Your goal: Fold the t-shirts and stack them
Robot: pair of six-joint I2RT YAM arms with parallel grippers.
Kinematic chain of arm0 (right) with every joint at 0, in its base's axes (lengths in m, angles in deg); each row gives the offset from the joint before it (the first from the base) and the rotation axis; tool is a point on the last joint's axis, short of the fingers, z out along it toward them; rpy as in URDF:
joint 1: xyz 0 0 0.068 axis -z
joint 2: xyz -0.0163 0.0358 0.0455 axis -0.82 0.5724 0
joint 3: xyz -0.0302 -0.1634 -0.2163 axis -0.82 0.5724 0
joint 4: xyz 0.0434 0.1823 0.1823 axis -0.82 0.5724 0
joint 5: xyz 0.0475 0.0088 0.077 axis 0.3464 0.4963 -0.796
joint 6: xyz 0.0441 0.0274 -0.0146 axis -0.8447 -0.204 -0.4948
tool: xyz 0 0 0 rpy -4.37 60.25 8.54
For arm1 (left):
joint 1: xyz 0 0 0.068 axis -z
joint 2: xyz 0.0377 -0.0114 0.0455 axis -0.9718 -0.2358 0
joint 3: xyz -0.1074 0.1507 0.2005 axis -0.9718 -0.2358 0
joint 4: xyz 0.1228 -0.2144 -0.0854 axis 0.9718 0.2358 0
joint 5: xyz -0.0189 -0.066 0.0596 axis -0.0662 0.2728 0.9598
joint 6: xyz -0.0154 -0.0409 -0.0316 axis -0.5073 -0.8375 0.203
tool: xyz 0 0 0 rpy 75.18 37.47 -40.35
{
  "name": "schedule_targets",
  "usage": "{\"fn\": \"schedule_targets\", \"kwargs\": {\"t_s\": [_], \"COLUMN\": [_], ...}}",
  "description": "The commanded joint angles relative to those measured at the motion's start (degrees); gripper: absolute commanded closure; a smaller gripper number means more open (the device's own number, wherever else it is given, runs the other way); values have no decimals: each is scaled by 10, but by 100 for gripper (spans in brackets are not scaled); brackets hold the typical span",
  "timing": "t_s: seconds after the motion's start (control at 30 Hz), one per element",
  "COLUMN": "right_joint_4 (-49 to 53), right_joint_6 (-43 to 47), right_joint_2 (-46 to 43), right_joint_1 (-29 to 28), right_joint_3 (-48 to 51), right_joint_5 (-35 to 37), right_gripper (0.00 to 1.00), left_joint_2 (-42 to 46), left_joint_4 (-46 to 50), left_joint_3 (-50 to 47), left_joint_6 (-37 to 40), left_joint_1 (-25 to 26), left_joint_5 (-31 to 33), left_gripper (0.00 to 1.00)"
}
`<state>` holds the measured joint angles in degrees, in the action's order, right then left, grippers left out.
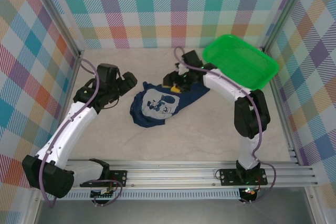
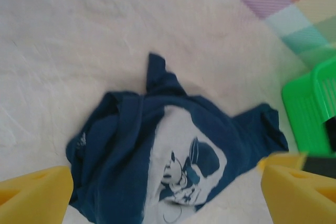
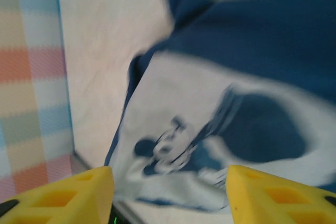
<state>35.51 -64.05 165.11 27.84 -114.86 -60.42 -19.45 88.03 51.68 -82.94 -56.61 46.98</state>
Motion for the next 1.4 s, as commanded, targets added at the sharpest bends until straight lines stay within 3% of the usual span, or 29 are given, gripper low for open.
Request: {"fn": "schedule_targets", "kwargs": {"t_s": [0.0,0.13,0.33,0.53,0.6,0.77,0.9,1.03,1.13,1.23,1.3,1.37], "right_joint_4": [31,77,104,136,138,100,80,61,45,22,8,-13], "right_joint_6": [24,29,25,51,55,69,52,17,-21,-48,-60,-67], "right_joint_2": [11,80,139,162,152,77,-12,-107,-151,-162,-149,-128], "right_joint_1": [67,127,194,219,221,192,142,80,50,29,16,10], "right_joint_3": [-37,-88,-147,-189,-183,-119,-13,127,224,285,301,306], "right_joint_5": [61,105,128,152,158,135,122,111,87,61,46,38], "right_gripper": [45,53,55,56,55,51,50,50,47,46,46,47], "left_joint_2": [-18,-50,-81,-47,-33,-39,-55,-98,-134,-167,-191,-204], "left_joint_4": [-38,-43,16,121,126,156,78,-19,-23,-40,-39,-40], "left_joint_3": [-15,-14,-9,-31,-46,-78,-104,-99,-80,-79,-76,-74], "left_joint_6": [-12,5,43,52,45,6,0,10,34,47,56,58], "left_joint_1": [21,34,52,55,52,10,-45,-45,-28,-11,-2,2], "left_joint_5": [-77,-122,-150,-50,-45,-40,-131,-213,-216,-235,-236,-232], "left_gripper": [8,9,18,21,21,17,18,23,25,38,64,98]}}
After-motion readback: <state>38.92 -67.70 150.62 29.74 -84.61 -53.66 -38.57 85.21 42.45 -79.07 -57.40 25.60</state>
